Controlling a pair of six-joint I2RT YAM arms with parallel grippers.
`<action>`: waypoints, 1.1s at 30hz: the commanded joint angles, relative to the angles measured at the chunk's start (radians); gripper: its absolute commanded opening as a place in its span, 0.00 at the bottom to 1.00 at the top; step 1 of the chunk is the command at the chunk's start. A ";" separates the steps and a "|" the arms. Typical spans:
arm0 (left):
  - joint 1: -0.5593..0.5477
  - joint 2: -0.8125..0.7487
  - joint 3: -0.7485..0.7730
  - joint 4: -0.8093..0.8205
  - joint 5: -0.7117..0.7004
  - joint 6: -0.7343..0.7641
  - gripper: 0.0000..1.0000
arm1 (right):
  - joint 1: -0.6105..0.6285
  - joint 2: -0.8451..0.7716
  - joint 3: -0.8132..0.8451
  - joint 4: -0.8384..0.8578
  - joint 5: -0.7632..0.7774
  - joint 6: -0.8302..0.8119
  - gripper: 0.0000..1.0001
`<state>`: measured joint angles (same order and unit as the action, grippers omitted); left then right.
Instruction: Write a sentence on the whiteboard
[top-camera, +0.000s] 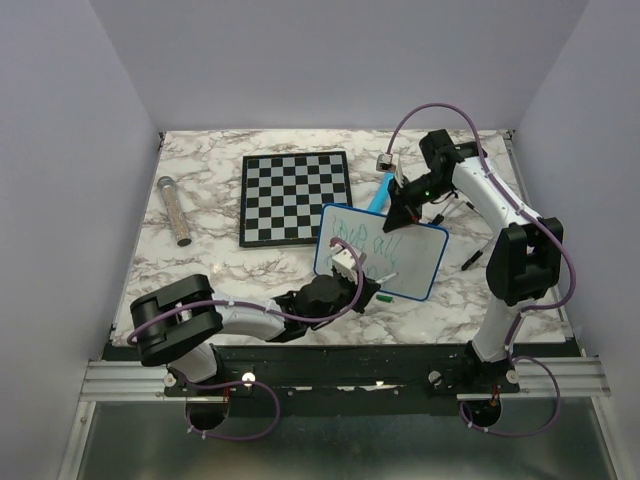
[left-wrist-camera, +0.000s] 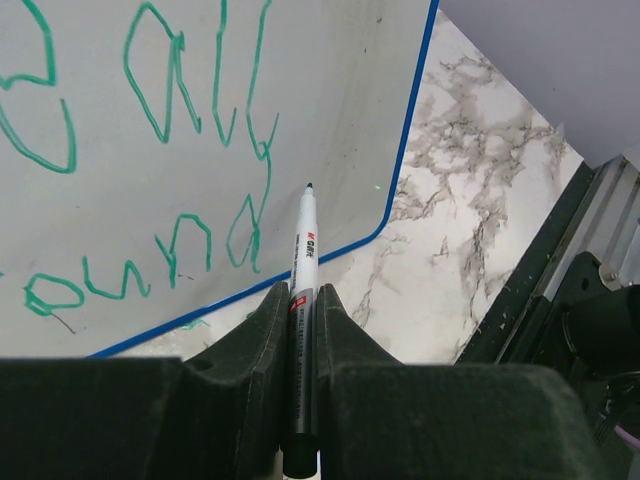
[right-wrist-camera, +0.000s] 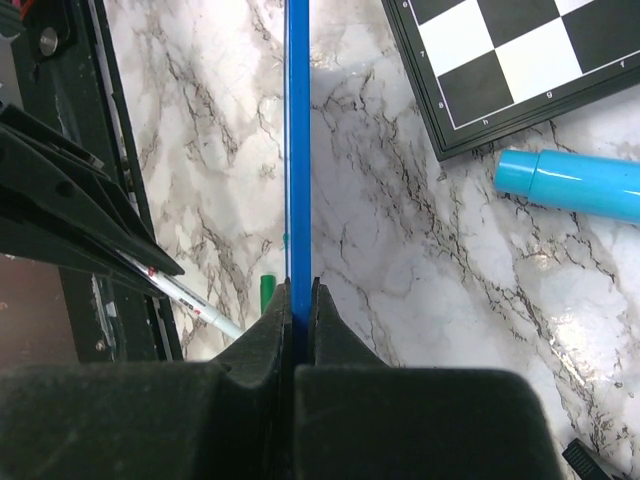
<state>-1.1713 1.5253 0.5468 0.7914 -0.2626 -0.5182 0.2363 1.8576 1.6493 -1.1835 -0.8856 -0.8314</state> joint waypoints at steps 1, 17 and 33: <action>-0.021 0.051 0.012 0.075 0.025 -0.008 0.00 | 0.005 -0.029 -0.011 0.065 -0.023 0.017 0.01; -0.044 0.084 0.033 0.039 -0.055 -0.005 0.00 | 0.006 -0.028 -0.013 0.073 -0.023 0.028 0.00; -0.044 0.115 0.079 -0.021 -0.067 -0.011 0.00 | 0.006 -0.024 -0.014 0.071 -0.024 0.026 0.00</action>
<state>-1.2068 1.6245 0.5995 0.7818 -0.3073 -0.5240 0.2363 1.8576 1.6421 -1.1564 -0.8856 -0.7944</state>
